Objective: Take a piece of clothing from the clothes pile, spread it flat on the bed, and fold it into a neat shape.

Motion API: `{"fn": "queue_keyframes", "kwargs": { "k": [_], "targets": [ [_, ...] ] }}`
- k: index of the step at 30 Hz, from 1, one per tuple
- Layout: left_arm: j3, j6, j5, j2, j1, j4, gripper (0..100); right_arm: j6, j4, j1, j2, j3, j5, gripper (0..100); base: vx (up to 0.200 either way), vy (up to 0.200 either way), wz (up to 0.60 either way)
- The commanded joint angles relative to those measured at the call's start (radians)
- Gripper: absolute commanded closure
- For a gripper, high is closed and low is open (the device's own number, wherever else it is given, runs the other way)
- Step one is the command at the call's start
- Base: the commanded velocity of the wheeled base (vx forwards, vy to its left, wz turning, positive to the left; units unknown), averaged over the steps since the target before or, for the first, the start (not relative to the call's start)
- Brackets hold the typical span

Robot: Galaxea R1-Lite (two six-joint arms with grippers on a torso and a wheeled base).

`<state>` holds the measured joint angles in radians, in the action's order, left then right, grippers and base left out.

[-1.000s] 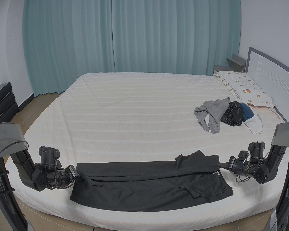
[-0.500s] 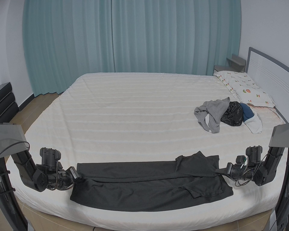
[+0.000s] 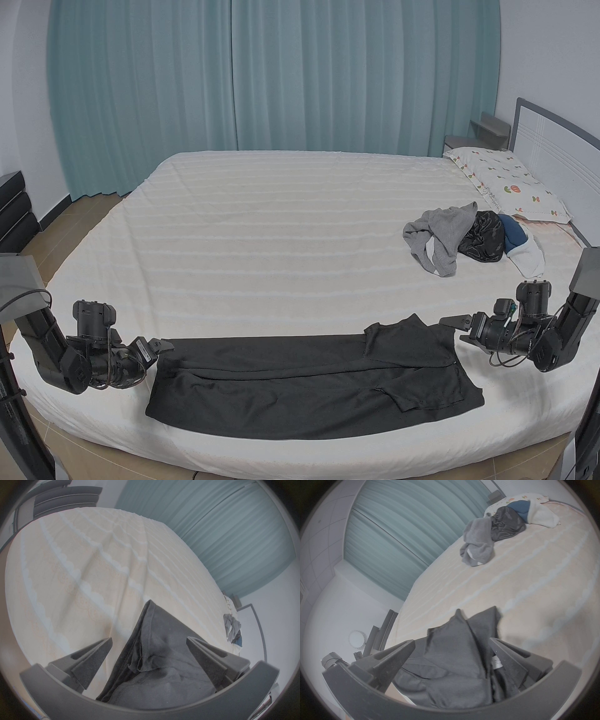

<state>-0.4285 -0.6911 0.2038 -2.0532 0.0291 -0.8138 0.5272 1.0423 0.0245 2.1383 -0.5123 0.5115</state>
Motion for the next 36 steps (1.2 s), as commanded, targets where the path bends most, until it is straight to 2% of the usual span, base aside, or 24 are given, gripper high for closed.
{"fn": "queue_keyframes", "kwargs": {
  "k": [1, 5, 12, 13, 36],
  "targets": [
    [-0.024, -0.041, 0.009, 0.021, 0.015, 0.001, 0, 0.025, -0.01, -0.044, 0.006, -0.052, -0.002, 0, 0.0, 0.0, 0.0],
    [-0.053, -0.084, 0.009, 0.011, 0.035, 0.002, 0, 0.025, -0.025, -0.057, 0.092, -0.103, -0.005, 0, 0.0, 0.0, 0.0],
    [-0.062, -0.088, 0.009, 0.008, 0.037, 0.001, 0, 0.017, -0.033, -0.06, 0.186, -0.143, -0.024, 0, 0.0, 0.0, 0.0],
    [-0.062, -0.09, 0.011, 0.008, 0.037, 0.002, 0, 0.016, -0.033, -0.067, 0.196, -0.141, -0.022, 100, 0.0, 0.0, 0.0],
    [-0.141, -0.107, 0.002, -0.074, 0.037, -0.001, 0, -0.021, -0.018, -0.029, 0.126, -0.031, -0.022, 100, 0.0, 0.0, 0.0]
  ]
}}
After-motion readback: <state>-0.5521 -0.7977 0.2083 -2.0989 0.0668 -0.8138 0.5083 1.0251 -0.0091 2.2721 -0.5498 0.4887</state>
